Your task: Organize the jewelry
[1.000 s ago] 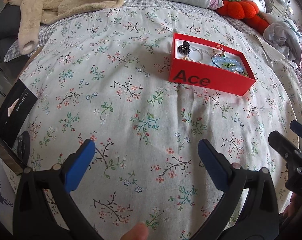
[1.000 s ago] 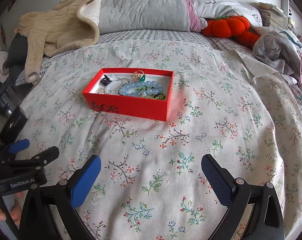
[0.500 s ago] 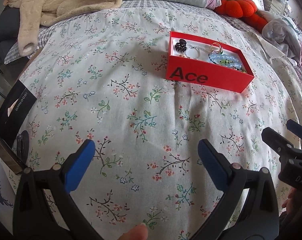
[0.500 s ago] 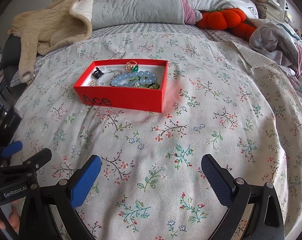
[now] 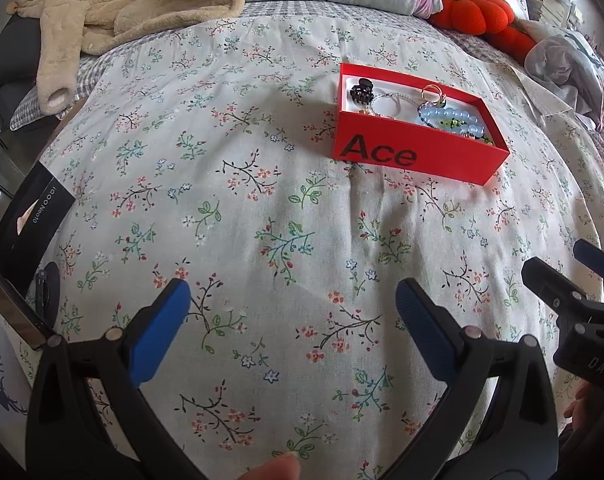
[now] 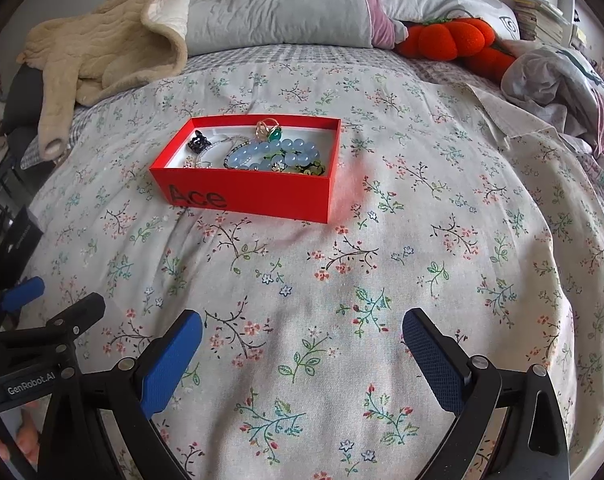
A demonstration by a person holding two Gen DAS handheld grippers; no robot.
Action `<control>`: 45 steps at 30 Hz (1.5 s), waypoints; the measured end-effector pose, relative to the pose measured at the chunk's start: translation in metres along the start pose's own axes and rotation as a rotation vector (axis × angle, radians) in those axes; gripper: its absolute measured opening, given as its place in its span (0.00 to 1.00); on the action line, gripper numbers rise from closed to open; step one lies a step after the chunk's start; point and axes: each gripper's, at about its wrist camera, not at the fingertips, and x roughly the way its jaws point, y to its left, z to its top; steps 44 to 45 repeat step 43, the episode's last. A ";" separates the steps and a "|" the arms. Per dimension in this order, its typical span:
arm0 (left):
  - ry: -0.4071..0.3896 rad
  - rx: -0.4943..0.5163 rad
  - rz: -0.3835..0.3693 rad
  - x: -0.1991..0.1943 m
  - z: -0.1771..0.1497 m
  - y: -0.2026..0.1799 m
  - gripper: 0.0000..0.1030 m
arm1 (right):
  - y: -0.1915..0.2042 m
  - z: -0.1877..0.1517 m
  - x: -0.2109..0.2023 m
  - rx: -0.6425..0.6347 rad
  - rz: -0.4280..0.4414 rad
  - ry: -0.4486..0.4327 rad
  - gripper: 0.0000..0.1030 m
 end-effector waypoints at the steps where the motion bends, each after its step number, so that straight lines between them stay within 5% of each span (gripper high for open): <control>1: 0.000 0.000 0.000 0.000 0.000 0.000 0.99 | 0.000 0.000 0.000 0.001 -0.001 -0.001 0.98; 45: -0.008 0.027 -0.036 0.021 -0.013 0.005 0.99 | 0.000 -0.013 0.017 0.034 -0.025 0.011 0.98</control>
